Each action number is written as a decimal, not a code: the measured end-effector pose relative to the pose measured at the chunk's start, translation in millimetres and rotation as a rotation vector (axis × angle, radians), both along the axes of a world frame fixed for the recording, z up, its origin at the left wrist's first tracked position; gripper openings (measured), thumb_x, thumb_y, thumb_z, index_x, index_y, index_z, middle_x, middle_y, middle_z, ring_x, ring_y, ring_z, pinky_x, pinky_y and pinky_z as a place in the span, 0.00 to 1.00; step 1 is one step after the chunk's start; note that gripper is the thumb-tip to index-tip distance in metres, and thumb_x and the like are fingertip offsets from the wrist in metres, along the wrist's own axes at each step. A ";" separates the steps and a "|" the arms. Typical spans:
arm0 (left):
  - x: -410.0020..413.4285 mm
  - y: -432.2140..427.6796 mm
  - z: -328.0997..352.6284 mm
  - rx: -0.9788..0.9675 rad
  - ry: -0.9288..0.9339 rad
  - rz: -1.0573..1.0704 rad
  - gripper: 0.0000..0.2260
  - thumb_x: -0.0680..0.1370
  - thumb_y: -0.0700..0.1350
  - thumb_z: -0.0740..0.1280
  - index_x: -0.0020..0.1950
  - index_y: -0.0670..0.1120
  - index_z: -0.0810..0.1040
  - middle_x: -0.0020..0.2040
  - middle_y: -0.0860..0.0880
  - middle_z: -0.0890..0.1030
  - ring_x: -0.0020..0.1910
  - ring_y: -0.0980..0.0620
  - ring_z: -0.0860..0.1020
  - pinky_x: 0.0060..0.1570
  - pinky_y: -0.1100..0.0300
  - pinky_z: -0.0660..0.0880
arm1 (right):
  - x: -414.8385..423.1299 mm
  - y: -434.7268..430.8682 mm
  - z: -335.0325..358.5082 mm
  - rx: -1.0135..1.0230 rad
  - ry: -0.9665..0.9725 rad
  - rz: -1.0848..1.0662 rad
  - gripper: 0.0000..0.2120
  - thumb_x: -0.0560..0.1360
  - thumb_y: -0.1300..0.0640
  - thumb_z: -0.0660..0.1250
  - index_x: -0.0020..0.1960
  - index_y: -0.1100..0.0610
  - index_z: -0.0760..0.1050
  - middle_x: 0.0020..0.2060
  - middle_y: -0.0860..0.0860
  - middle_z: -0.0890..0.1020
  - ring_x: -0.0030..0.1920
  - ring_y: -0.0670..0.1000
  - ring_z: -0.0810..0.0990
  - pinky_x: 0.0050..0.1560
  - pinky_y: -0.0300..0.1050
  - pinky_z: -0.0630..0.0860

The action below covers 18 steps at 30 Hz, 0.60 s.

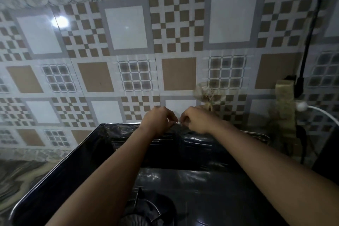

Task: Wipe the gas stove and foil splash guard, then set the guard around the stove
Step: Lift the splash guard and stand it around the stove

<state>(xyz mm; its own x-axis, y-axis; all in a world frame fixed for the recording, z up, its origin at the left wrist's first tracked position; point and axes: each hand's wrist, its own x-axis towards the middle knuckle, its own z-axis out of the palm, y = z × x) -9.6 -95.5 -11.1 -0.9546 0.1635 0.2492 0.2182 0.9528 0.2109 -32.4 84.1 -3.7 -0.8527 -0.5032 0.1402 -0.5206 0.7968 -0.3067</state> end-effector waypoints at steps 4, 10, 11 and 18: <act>-2.3 -2.0 -5.0 -0.012 0.015 -0.008 0.05 0.77 0.49 0.70 0.50 0.57 0.84 0.48 0.54 0.85 0.47 0.53 0.82 0.51 0.48 0.81 | -9.1 -4.2 -3.2 0.002 0.036 0.004 0.09 0.77 0.62 0.68 0.51 0.52 0.85 0.50 0.52 0.85 0.47 0.52 0.83 0.50 0.49 0.81; 0.0 -1.3 -8.4 -0.068 0.005 -0.002 0.06 0.78 0.48 0.68 0.54 0.54 0.82 0.52 0.50 0.84 0.51 0.50 0.81 0.55 0.44 0.79 | -8.1 -2.0 -7.4 -0.008 0.061 0.042 0.09 0.77 0.61 0.70 0.53 0.52 0.85 0.50 0.51 0.86 0.48 0.52 0.83 0.50 0.51 0.81; 0.1 -1.0 -7.8 -0.078 0.000 0.003 0.07 0.78 0.48 0.68 0.54 0.54 0.82 0.53 0.50 0.83 0.52 0.49 0.80 0.55 0.43 0.78 | -8.4 -1.7 -8.1 -0.013 0.061 0.046 0.08 0.77 0.61 0.70 0.53 0.52 0.84 0.50 0.51 0.86 0.48 0.51 0.83 0.50 0.50 0.81; 1.9 0.0 -4.1 -0.056 -0.051 0.006 0.05 0.78 0.48 0.68 0.53 0.54 0.80 0.54 0.52 0.82 0.54 0.49 0.79 0.58 0.41 0.76 | -8.1 -3.0 -9.4 -0.022 0.060 0.057 0.07 0.77 0.60 0.70 0.52 0.51 0.84 0.49 0.51 0.85 0.47 0.52 0.82 0.49 0.50 0.81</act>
<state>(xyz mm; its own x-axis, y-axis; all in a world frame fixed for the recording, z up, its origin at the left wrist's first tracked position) -7.8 -95.5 -15.3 -0.9667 0.1704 0.1911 0.2033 0.9645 0.1683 -40.5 81.0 -13.0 -0.8124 -0.5471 0.2017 -0.5830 0.7585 -0.2911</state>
